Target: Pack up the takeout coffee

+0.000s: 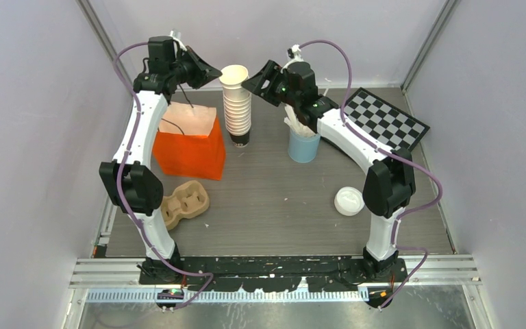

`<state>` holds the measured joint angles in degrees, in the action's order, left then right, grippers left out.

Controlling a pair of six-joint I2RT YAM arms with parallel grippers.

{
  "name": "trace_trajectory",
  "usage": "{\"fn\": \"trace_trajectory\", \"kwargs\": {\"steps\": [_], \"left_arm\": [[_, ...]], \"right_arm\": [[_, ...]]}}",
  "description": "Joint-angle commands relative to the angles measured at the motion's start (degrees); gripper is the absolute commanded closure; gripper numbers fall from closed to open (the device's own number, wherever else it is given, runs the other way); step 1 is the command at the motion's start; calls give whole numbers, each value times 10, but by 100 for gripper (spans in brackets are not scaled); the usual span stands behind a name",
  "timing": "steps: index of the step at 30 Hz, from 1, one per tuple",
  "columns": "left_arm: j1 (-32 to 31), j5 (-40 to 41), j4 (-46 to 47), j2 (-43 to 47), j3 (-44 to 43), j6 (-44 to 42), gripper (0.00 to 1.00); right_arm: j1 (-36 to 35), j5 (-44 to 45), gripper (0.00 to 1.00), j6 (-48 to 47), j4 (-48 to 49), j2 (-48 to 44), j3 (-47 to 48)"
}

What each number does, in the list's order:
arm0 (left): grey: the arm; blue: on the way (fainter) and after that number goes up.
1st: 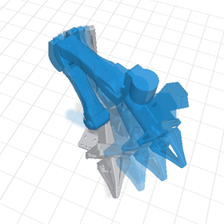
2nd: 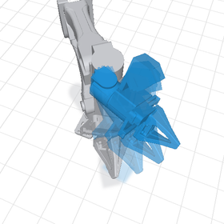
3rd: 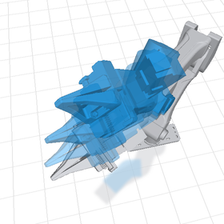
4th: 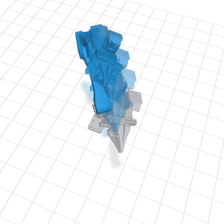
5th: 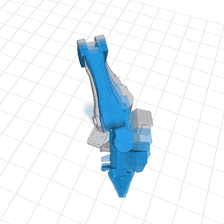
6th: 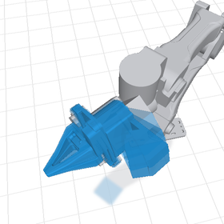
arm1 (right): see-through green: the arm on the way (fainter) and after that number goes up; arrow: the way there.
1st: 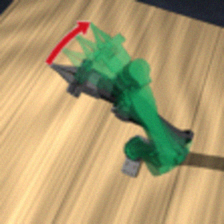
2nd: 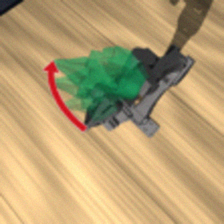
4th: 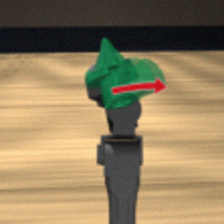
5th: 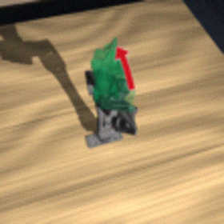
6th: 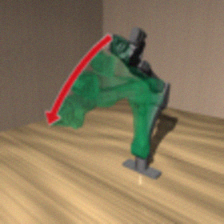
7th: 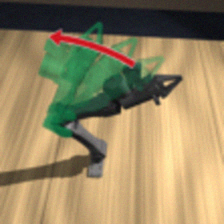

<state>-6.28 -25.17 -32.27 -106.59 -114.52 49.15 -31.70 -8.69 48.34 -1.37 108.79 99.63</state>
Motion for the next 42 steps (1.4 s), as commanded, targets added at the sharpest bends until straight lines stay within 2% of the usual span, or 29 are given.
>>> {"fn": "trace_trajectory", "kwargs": {"steps": [1,19,32,42], "left_arm": [[-1,-40,38,26,1,12,100],[0,-44,47,29,2,31,100],[1,-37,56,29,-58,20,100],[1,-33,62,48,-66,-2,100]], "right_arm": [[-2,18,29,10,0,12,15],[-6,32,31,-11,-37,7,-3],[-6,40,31,-30,-63,-5,15],[-6,33,31,-48,-85,-10,39]]}}
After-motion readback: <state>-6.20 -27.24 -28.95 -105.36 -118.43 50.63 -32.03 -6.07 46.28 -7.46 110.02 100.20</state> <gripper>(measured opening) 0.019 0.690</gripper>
